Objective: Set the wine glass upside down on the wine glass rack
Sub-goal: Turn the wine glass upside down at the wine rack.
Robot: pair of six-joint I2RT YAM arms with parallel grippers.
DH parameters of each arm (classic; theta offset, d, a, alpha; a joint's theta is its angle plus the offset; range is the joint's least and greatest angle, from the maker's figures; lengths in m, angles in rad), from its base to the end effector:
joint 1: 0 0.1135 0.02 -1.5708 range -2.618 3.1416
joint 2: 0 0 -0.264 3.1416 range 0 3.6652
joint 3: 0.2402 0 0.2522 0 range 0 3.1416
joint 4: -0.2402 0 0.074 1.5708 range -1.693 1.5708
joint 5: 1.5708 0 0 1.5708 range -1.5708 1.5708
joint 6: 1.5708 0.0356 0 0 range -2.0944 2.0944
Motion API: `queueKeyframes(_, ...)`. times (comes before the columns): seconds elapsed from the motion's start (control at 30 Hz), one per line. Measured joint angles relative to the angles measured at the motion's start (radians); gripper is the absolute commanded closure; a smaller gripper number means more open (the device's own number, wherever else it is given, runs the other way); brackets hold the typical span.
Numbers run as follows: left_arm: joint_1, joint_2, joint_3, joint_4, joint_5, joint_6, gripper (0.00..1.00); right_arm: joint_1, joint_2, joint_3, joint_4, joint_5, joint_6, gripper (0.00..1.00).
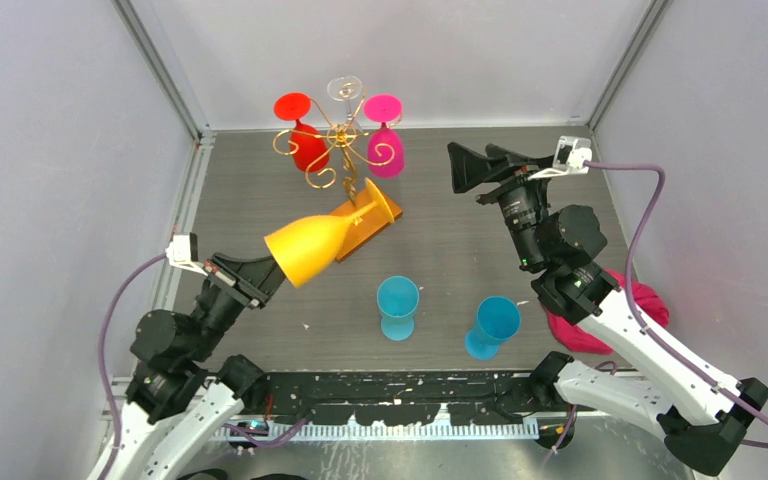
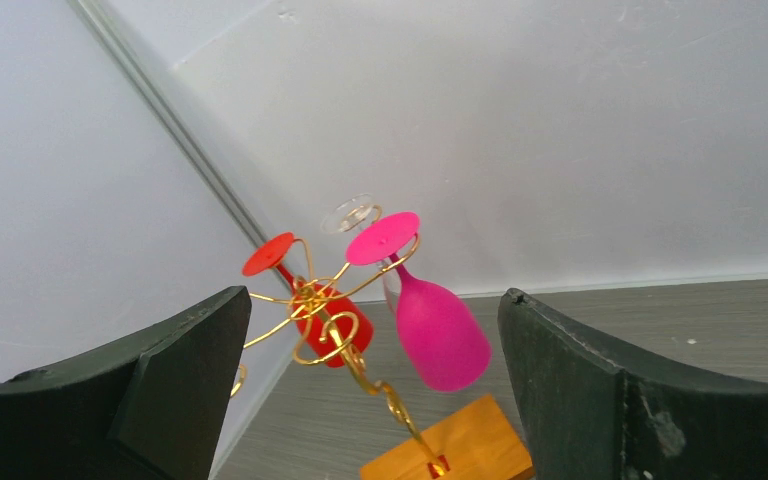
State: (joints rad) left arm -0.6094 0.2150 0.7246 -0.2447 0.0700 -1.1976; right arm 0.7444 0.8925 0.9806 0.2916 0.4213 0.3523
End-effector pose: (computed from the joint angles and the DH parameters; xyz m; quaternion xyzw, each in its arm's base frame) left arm 0.0415 -0.0320 0.3704 -0.1494 0.5891 -0.6367 0.4746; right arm 0.1511 0.1194 0.4398 0.0629 0.5718 0.3219 0.7520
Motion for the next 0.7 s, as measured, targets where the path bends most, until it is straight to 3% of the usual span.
queueKeyframes(0.33, 0.0, 0.042, -0.28, 0.532, -0.207, -0.228, 0.99, 0.0, 0.014, 0.0, 0.041, -0.098, 0.3, 0.18)
queueKeyframes(0.7, 0.0, 0.223, -0.389, 0.968, -0.206, -0.35, 0.99, 0.0, 0.191, 0.0, 0.204, -0.422, 0.704, 0.2)
